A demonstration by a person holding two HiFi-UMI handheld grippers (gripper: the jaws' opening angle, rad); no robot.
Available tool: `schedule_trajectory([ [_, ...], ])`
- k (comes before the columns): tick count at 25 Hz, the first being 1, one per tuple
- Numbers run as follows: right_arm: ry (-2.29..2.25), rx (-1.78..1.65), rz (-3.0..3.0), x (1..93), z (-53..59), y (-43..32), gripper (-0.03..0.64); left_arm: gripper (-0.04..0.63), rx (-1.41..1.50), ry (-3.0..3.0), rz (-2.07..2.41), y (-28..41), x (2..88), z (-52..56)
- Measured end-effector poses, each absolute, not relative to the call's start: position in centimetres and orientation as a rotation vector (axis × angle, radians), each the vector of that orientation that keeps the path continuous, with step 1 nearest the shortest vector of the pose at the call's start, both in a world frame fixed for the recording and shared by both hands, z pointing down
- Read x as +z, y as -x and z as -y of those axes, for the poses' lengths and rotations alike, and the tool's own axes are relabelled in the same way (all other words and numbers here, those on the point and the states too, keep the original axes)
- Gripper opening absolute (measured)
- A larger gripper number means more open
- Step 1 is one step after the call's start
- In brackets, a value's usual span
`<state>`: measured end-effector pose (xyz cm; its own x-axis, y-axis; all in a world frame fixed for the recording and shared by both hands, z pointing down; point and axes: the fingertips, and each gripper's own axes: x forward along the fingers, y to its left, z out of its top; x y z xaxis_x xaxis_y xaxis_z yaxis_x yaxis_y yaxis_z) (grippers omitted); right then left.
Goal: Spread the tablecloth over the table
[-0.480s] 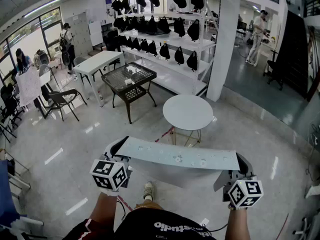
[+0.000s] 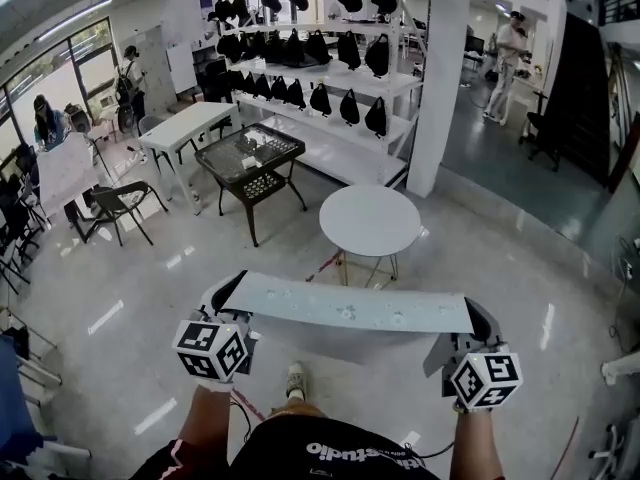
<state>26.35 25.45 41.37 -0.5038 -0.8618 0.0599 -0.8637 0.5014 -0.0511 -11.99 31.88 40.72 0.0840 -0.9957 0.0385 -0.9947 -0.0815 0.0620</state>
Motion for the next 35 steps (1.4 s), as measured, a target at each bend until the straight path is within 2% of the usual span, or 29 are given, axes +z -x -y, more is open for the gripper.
schedule_trajectory([
  [35,-1.593,0.208,2.7,42.2,-22.9,-28.8,0.026,0.02,-0.014,-2.277,2.028,9.9,41.4,-27.7],
])
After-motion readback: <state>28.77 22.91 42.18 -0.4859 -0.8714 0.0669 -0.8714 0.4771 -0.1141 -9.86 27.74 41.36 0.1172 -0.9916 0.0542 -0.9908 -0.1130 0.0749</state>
